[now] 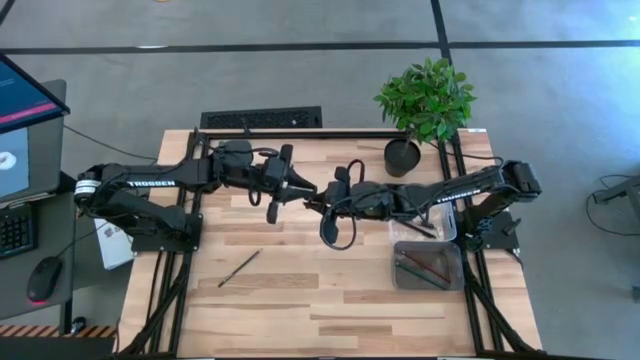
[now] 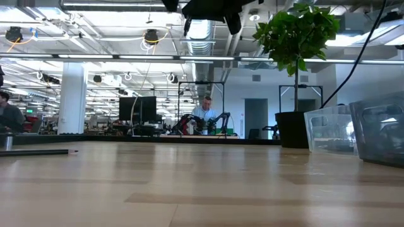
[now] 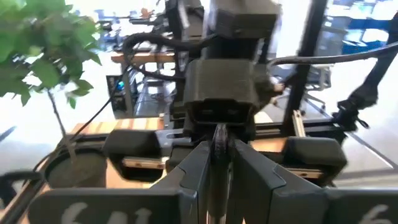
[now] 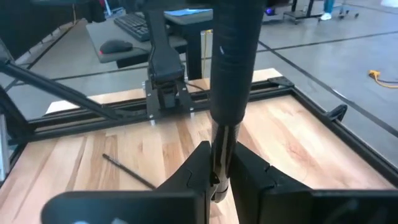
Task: Sort pens & pencils
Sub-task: Put the black pen into the white transparent bin
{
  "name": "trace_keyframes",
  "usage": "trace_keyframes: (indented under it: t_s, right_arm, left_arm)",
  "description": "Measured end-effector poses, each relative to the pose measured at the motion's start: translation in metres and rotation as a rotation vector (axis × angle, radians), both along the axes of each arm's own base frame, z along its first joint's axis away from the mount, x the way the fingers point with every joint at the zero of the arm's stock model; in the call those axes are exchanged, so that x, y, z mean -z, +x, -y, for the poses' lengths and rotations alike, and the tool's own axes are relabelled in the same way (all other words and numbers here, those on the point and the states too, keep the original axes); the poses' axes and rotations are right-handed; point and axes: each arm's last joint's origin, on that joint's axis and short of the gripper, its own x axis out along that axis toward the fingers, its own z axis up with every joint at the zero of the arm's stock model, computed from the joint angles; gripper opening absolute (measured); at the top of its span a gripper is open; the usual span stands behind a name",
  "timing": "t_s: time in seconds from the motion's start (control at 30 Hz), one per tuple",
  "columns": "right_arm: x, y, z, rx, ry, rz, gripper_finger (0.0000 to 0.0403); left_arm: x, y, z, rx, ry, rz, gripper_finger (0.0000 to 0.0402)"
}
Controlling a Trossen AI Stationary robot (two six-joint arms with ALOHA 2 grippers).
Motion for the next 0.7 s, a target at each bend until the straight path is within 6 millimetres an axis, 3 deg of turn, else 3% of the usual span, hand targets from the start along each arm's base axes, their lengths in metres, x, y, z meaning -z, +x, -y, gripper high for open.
trace_keyframes:
  t_s: [0.17,0.33,0.57,0.7]
  right_arm:
    - [0.002,-0.001,-0.001,-0.007,-0.001,-0.019,0.0060]
    - [0.010,-0.004,-0.002,0.006,0.019,-0.104,0.0060]
    - [0.031,-0.024,0.001,0.083,0.102,-0.390,0.0060]
    - [0.038,-0.045,-0.002,0.118,0.155,-0.584,0.0060]
  left_arm:
    - [0.000,0.000,0.002,0.096,0.078,0.013,0.0057]
    - [0.004,0.000,0.003,0.069,0.123,-0.021,0.0057]
    - [0.018,-0.008,-0.006,-0.262,0.221,-0.217,0.0057]
    - [0.033,-0.015,-0.007,-0.331,0.259,-0.404,0.0057]
